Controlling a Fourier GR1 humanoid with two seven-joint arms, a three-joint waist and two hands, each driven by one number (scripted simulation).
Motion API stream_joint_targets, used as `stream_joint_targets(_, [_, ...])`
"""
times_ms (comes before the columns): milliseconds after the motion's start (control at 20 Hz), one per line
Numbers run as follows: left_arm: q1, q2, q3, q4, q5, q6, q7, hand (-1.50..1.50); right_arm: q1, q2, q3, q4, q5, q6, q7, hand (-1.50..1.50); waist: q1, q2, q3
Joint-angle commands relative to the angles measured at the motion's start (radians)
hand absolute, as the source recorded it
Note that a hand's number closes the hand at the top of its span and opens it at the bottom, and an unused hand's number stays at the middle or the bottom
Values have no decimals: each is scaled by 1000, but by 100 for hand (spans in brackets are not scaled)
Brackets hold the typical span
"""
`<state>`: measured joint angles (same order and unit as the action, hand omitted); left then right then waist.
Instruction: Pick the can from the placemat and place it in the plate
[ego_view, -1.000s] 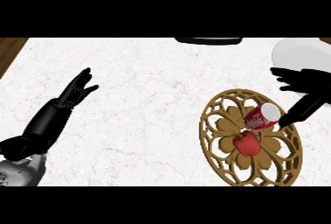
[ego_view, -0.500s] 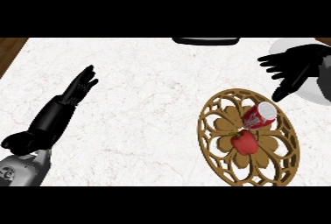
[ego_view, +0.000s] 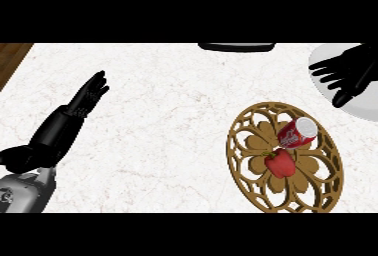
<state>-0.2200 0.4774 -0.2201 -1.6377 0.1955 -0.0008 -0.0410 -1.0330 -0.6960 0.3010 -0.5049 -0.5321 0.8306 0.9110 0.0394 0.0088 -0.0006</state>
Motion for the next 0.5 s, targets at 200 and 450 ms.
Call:
stream_joint_targets(200, [13, -26, 0, 8, -40, -5, -20, 0, -94, 12, 17, 198, 41, 144, 78, -150, -4, 2, 1])
stream_joint_targets(450, [-2, -54, 6, 33, -69, 10, -12, 0, -145, 70, 17, 264, 51, 162, 80, -150, -10, 0, 1])
